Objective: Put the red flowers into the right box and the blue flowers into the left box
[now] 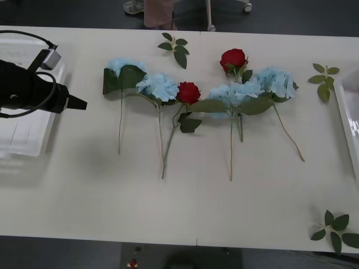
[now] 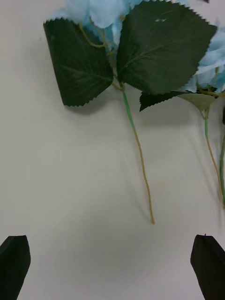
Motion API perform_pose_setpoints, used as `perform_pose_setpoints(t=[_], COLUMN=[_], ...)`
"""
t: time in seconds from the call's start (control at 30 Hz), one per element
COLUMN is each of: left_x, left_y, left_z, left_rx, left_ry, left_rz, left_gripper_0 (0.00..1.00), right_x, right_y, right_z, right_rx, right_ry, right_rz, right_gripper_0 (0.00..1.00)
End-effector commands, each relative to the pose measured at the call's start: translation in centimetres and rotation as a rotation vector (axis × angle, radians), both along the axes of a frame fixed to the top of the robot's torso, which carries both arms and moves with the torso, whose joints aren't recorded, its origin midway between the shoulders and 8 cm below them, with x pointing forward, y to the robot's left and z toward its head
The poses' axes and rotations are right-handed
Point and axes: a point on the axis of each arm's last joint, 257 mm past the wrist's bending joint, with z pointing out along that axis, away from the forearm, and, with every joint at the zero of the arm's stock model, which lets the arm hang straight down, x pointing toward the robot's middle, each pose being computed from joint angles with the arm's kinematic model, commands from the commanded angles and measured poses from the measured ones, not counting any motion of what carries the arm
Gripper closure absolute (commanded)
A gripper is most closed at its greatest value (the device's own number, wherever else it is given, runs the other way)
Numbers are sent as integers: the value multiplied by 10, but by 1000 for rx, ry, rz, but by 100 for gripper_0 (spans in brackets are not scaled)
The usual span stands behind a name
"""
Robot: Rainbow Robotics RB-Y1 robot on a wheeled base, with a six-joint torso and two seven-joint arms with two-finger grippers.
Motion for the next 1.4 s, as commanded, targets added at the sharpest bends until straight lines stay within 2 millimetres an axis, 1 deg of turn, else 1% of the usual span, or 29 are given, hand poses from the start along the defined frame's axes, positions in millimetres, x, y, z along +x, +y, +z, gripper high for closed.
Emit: perform_pose_setpoints(t=[0.03,0.07,0.1,0.13,0.33,0.43,0.47,0.53,0.67,0.7,0.77,0.87,0.93,0.97,1.0,1.07,1.17,1.2,1.23,1.27,1.4], left_x=[10,10,10,10,14,18,21,26,35,37,41,44,47,48,49,52,56,59,60,63,75], left_y=[-20,-25,-27,-33,-43,-47,-49,-54,-66,-67,-72,-77,-82,-83,-84,-84,-83,-86,-87,-87,-92], left_z=[19,16,15,16,17,12,8,4,-2,-3,-6,-11,-15,-16,-18,-20,-27,-29,-30,-32,-40], left_rx=[-43,-79,-88,-111,-146,-125,-119,-110,-96,-89,-79,-65,-50,-44,-28,-3,29,25,27,31,33], left_ry=[3,28,34,43,53,47,47,36,13,9,1,-9,-15,-17,-25,-36,-43,-40,-41,-45,-62], left_rz=[75,115,123,138,178,186,208,223,252,261,277,293,307,309,318,333,360,369,368,374,383], left_gripper_0=[0,0,0,0,0,0,0,0,0,0,0,0,0,0,0,0,0,0,0,0,0], right_x=[-4,-3,-3,-3,-2,1,3,8,24,28,36,49,61,64,69,76,81,82,82,84,92], right_y=[-13,-12,-13,-12,-11,-3,4,12,31,38,51,75,102,108,123,141,173,185,189,200,230], right_z=[15,15,15,14,16,23,31,44,79,90,108,127,138,139,139,139,135,133,132,128,116], right_rx=[1,6,6,7,13,50,79,103,149,160,176,213,257,266,278,291,324,331,327,322,275], right_ry=[-27,-32,-30,-29,-35,-45,-49,-53,-76,-81,-82,-98,-111,-112,-109,-106,-95,-89,-88,-86,-103], right_rz=[-56,-59,-59,-59,-55,-49,-38,-22,26,47,92,159,224,241,281,335,430,466,483,522,616], right_gripper_0=[44,11,3,0,0,0,0,0,0,0,0,0,0,0,0,0,0,0,0,0,0])
